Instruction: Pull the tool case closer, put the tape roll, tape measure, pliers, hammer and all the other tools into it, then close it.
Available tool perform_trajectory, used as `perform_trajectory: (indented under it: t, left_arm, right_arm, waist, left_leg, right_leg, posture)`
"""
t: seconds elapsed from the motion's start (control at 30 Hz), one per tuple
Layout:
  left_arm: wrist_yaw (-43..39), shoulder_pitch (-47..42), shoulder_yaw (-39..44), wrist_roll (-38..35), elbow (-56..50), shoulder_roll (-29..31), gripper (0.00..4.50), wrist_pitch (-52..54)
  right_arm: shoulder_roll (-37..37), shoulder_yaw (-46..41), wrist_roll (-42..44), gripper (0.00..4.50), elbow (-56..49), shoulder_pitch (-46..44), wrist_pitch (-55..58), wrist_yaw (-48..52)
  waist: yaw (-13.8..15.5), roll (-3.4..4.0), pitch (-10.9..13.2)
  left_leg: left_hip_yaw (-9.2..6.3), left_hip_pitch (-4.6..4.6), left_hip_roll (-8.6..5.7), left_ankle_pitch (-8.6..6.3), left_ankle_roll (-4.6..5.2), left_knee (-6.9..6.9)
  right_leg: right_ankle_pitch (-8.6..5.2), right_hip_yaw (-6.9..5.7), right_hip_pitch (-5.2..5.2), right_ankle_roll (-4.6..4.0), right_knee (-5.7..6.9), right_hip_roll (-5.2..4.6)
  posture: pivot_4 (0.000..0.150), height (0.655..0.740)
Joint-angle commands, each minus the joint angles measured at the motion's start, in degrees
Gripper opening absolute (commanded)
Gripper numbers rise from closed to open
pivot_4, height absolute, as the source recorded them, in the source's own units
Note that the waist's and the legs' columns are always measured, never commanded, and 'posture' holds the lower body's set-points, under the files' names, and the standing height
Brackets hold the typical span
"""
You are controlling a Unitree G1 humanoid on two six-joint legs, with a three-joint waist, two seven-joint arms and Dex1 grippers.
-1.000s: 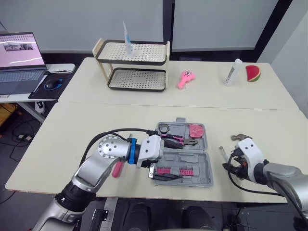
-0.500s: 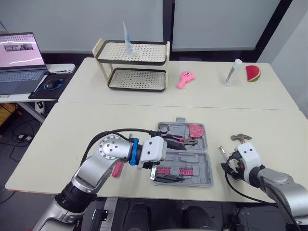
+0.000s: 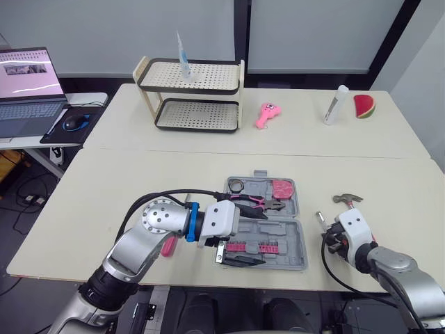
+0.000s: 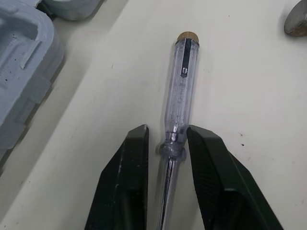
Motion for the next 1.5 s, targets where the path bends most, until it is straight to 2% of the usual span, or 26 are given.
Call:
perform_trajectory:
  t: [0.03, 0.13, 0.3, 0.43, 0.57, 0.63, 0.8, 0.9, 1.03, 1.13, 1.5]
  left_arm:
    - [-0.4, 0.6, -0.1, 0.5, 0.4, 0.1, 4.50, -2.2]
    - [-0.5, 1.0, -0.3, 0.9, 1.4, -0.2, 4.50, -3.5]
    - [-0.3, 2.0, 1.4, 0.2, 0.8, 0.6, 4.50, -4.4]
    - [-0.3, 4.3, 7.3, -2.7, 0.8, 3.2, 4.50, -5.2]
    - [-1.9, 7.2, 13.0, -4.9, 3.5, 7.5, 4.50, -5.5]
    - [-2.4, 8.0, 15.4, -5.6, 5.5, 8.7, 4.50, -5.8]
    - [-3.4, 8.7, 19.5, -7.4, 8.6, 10.9, 4.50, -4.7]
    - [-4.1, 9.1, 20.5, -7.2, 9.2, 12.0, 4.50, -4.8]
    - [-4.9, 10.0, 21.9, -7.4, 10.1, 14.1, 4.50, -4.2]
    - [-5.6, 10.7, 22.1, -6.8, 10.3, 15.4, 4.50, -5.0]
    - [-6.4, 12.1, 21.5, -6.8, 7.6, 16.9, 4.50, -4.5]
  right_arm:
    - [-0.3, -0.3, -0.2, 0.66, 0.5, 0.1, -0.9, 0.4]
    - [-0.6, -0.4, -0.5, 0.37, 0.9, 0.4, -1.7, 0.7]
    - [-3.8, -0.4, 0.0, 0.34, -1.6, -0.5, -4.0, 4.6]
    - [-14.8, 3.9, 2.6, 0.34, -6.5, -5.5, -8.2, 19.5]
    - [-23.6, 11.2, 0.5, 0.34, -9.5, -14.7, -7.5, 26.9]
    - [-25.0, 16.3, -0.2, 0.34, -10.9, -19.9, -4.5, 29.2]
    - [-21.1, 29.1, -4.5, 0.34, -11.6, -33.8, 3.1, 30.2]
    - [-17.2, 32.9, -5.6, 0.34, -10.9, -39.2, 6.8, 29.0]
    - [-15.5, 40.4, -9.7, 0.34, -9.5, -44.2, 5.7, 30.1]
    - [-13.4, 44.2, -12.0, 0.34, -7.2, -46.3, 4.9, 30.1]
    - [-5.3, 49.6, -17.1, 0.34, -0.5, -47.3, 2.2, 28.5]
  waist:
    - [0.0, 0.00, 0.0]
    - [0.0, 0.00, 0.0]
    - [0.1, 0.01, 0.0]
    - [-0.5, 0.08, 0.1]
    - [-1.1, 0.09, 0.1]
    - [-1.1, 0.05, 0.1]
    - [-1.1, 0.04, 0.1]
    - [-1.1, 0.02, 0.1]
    - [-1.1, 0.02, 0.1]
    - [-1.3, 0.02, 0.1]
    - [-1.3, 0.02, 0.1]
  left_leg:
    - [0.00, 0.00, 0.00, 0.00, 0.00, 0.00]
    - [-0.01, 0.01, 0.00, 0.00, 0.00, 0.00]
    - [0.00, -0.01, -0.01, 0.00, 0.00, 0.00]
    - [0.02, 0.01, 0.01, 0.00, 0.01, 0.00]
    - [-0.22, 0.04, 0.07, -0.01, 0.01, -0.03]
    - [-0.28, 0.02, 0.04, -0.01, 0.01, -0.04]
    - [-0.35, -0.05, 0.00, -0.01, 0.01, -0.01]
    - [-0.41, -0.08, -0.02, -0.01, 0.01, 0.00]
    - [-0.44, -0.08, -0.03, 0.00, 0.01, 0.00]
    - [-0.43, -0.09, -0.02, 0.00, 0.01, -0.01]
    - [-0.45, -0.15, -0.01, 0.00, 0.01, -0.01]
  right_leg:
    - [0.00, 0.00, 0.00, 0.00, 0.00, 0.00]
    - [0.00, 0.00, 0.00, 0.00, 0.00, 0.00]
    - [0.00, 0.00, 0.00, 0.00, 0.00, -0.01]
    - [0.00, 0.02, -0.04, 0.00, 0.02, 0.00]
    - [0.00, -0.06, 0.01, 0.00, -0.01, 0.10]
    - [0.00, -0.08, 0.02, -0.01, -0.02, 0.08]
    - [0.00, -0.12, -0.02, -0.01, -0.01, 0.03]
    - [0.00, -0.17, -0.03, -0.01, -0.01, 0.01]
    - [0.00, -0.19, -0.06, -0.01, 0.01, -0.02]
    - [0.00, -0.14, -0.16, -0.01, 0.06, -0.03]
    - [0.00, -0.12, -0.29, -0.02, 0.10, -0.03]
  posture:
    - [0.150, 0.7400]
    - [0.150, 0.7400]
    - [0.150, 0.7400]
    - [0.150, 0.7400]
    - [0.150, 0.7400]
    - [0.150, 0.7400]
    - [0.150, 0.7400]
    - [0.150, 0.7400]
    - [0.150, 0.7400]
    - [0.150, 0.7400]
    - [0.150, 0.7400]
